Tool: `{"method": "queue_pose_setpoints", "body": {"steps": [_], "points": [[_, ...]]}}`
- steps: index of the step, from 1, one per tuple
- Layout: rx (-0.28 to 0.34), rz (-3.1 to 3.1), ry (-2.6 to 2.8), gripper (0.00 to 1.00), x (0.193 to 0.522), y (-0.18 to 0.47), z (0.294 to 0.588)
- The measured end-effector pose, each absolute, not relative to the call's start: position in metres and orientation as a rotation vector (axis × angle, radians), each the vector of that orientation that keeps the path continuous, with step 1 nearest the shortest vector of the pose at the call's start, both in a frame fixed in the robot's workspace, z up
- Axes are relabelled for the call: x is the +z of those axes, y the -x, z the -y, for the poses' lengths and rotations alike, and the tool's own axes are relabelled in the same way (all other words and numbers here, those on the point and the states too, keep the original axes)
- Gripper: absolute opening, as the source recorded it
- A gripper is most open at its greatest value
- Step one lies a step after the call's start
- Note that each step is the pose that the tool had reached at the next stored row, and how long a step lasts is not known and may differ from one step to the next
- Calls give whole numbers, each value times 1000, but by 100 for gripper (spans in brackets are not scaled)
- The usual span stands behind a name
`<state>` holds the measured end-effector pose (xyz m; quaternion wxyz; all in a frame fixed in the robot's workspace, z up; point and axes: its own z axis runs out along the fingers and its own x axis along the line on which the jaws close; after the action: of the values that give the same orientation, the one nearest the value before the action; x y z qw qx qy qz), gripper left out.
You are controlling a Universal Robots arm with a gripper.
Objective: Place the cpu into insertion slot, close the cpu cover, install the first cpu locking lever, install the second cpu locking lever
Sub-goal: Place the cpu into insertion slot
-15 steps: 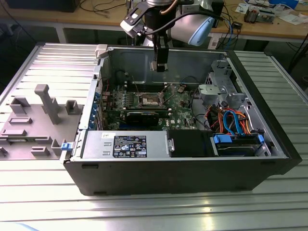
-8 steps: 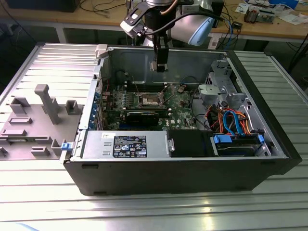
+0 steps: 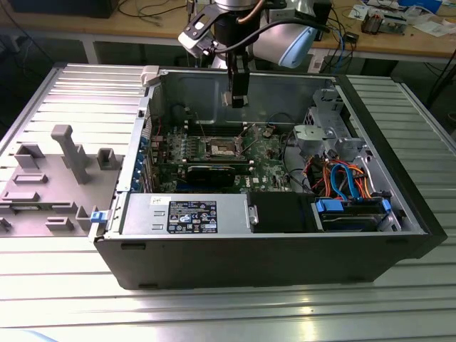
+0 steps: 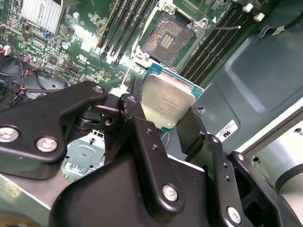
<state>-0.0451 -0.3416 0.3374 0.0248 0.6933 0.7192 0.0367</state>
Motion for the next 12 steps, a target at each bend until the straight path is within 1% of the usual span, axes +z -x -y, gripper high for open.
{"method": "queue_pose_setpoints", "body": {"steps": [12], "points": [[113, -2225, -2144, 53, 334, 45, 342]]}}
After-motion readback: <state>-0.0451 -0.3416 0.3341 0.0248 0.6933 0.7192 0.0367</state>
